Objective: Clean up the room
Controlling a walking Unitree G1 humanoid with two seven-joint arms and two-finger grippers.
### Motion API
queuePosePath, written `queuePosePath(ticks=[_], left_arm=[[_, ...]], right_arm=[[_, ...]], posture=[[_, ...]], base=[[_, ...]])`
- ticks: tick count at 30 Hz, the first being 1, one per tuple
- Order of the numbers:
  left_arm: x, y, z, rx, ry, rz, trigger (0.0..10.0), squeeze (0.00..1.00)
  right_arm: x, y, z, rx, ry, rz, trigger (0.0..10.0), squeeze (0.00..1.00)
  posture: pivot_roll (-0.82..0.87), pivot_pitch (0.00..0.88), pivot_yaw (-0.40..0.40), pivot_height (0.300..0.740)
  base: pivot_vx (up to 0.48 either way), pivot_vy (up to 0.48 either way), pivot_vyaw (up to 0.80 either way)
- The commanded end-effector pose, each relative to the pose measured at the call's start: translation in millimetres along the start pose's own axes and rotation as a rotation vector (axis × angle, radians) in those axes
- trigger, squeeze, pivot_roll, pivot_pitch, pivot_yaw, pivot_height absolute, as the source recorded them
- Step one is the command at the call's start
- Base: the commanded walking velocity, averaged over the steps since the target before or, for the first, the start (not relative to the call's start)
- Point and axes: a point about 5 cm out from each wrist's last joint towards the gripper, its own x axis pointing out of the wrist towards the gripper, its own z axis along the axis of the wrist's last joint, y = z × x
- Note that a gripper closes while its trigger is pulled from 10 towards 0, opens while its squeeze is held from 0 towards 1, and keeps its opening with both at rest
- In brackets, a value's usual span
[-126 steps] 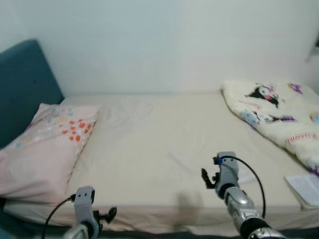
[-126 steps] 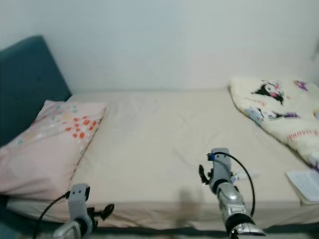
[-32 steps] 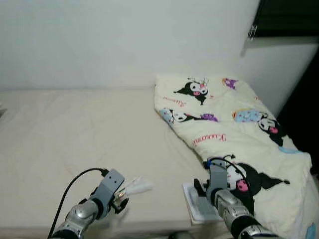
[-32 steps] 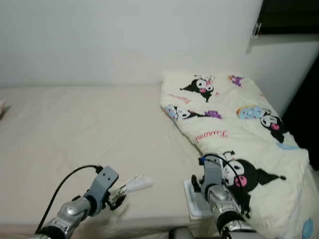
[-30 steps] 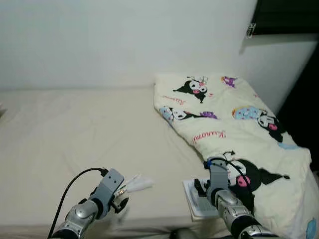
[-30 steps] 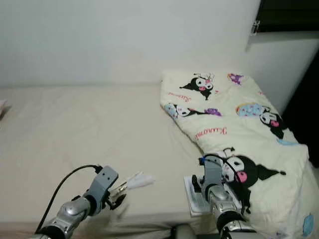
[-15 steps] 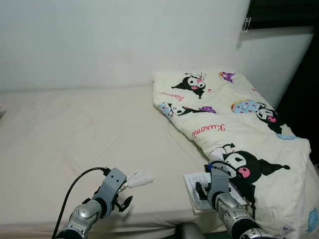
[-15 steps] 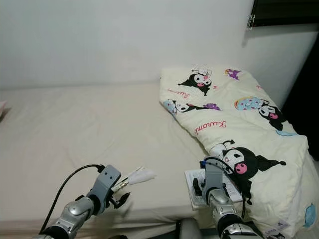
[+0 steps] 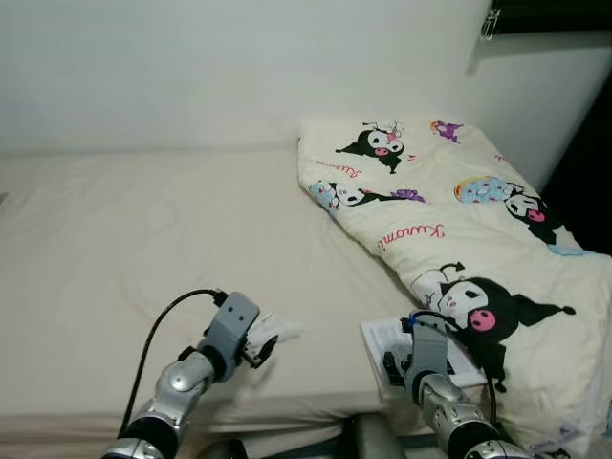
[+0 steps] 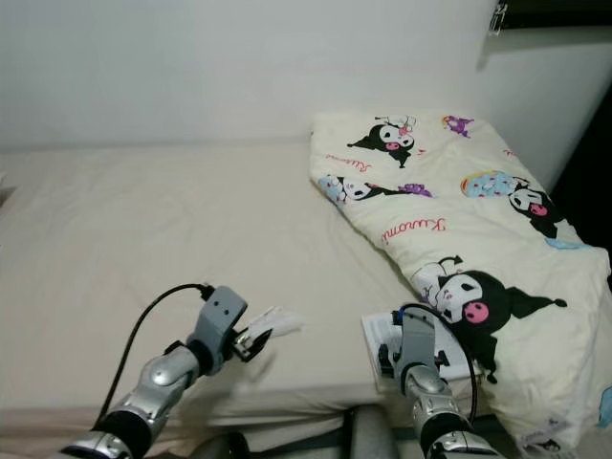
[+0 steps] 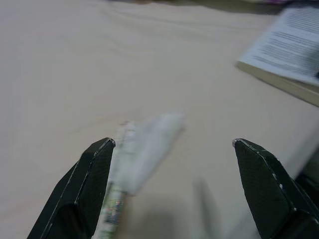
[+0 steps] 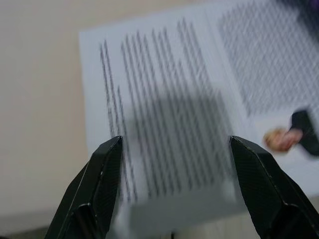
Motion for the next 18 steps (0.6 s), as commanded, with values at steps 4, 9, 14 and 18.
queuePosePath(ticks=[4, 9, 14, 18], left_arm=[[4.6, -12.3, 1.3, 0.064, 0.012, -0.08, 10.0, 0.0], [5.5, -16.4, 0.0, 0.079, 0.023, -0.091, 10.0, 0.0], [7.9, -15.7, 2.4, 0.09, 0.019, -0.047, 10.0, 0.0], [10.5, -15.5, 5.3, 0.08, 0.01, -0.007, 10.0, 0.0]], right_arm=[[-1.3, 0.4, -6.7, 0.022, 0.009, -0.002, 10.0, 0.0], [-1.8, -0.5, -8.3, 0.035, 0.007, -0.007, 10.0, 0.0], [-2.2, -1.0, -9.6, 0.042, 0.005, -0.014, 10.0, 0.0], [-2.2, 0.3, -9.5, 0.046, 0.003, -0.019, 10.0, 0.0]], posture=[[-0.19, 0.073, 0.05, 0.586], [-0.19, 0.079, 0.057, 0.586], [-0.18, 0.082, 0.061, 0.586], [-0.18, 0.084, 0.063, 0.586]], base=[[0.0, 0.0, 0.0], [0.0, 0.0, 0.0], [0.0, 0.0, 0.0], [0.0, 0.0, 0.0]])
